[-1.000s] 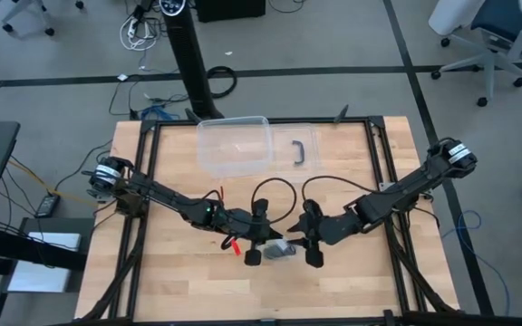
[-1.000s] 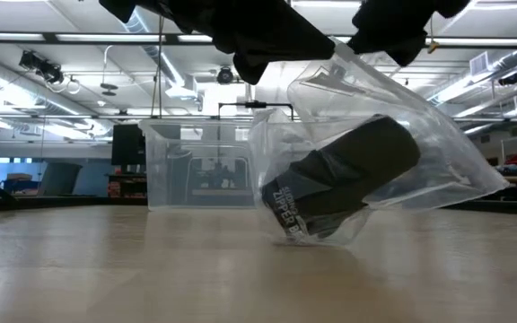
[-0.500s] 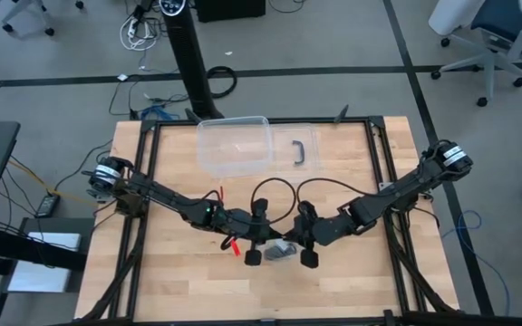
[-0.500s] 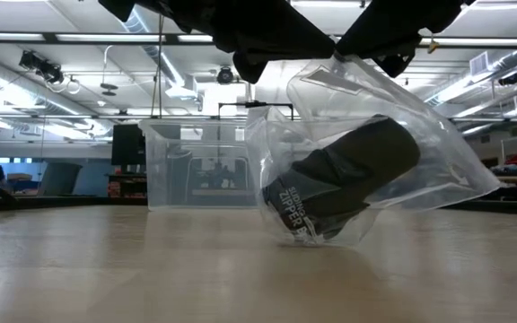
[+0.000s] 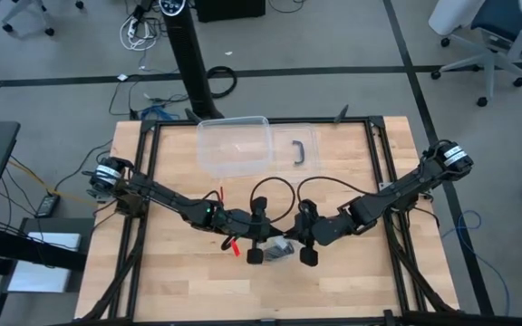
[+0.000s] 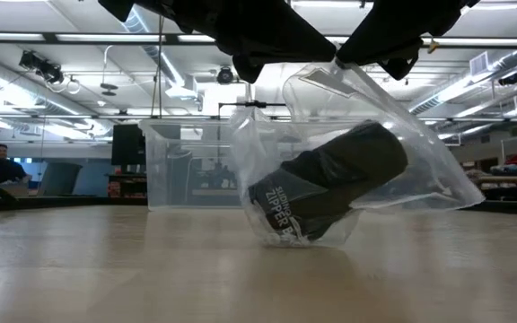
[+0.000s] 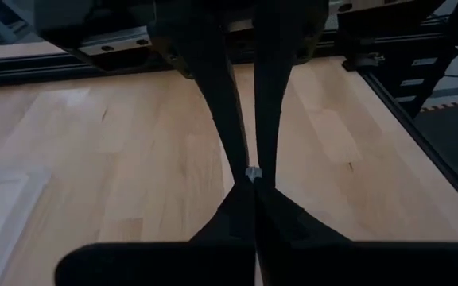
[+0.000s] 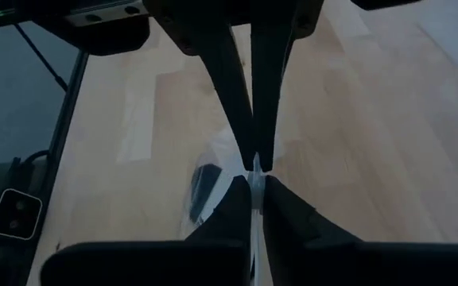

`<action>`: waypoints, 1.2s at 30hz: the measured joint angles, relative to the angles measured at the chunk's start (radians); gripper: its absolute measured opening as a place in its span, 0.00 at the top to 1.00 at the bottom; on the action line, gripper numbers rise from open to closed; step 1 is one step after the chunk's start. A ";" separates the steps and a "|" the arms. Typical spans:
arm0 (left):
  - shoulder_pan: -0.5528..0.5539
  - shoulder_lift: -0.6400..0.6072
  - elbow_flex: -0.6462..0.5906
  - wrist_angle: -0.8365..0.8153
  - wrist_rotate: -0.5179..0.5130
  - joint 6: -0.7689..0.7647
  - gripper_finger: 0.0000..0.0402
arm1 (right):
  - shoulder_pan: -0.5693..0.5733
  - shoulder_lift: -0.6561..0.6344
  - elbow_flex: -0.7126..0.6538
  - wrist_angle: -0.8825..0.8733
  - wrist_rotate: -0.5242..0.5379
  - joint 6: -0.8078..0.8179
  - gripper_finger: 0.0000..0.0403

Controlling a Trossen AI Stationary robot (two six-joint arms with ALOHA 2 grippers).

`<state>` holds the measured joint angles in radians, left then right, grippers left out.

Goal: Roll bandage
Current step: Close the transparent zip bag

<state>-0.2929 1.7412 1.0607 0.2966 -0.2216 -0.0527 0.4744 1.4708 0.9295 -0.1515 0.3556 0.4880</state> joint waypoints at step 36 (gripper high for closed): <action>0.030 0.038 0.009 -0.010 0.231 -0.142 0.70 | 0.025 0.017 -0.002 -0.018 -0.052 -0.009 0.97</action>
<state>-0.2626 1.7797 1.0700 0.2863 0.0096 -0.1942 0.4989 1.4879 0.9272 -0.1690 0.3041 0.4787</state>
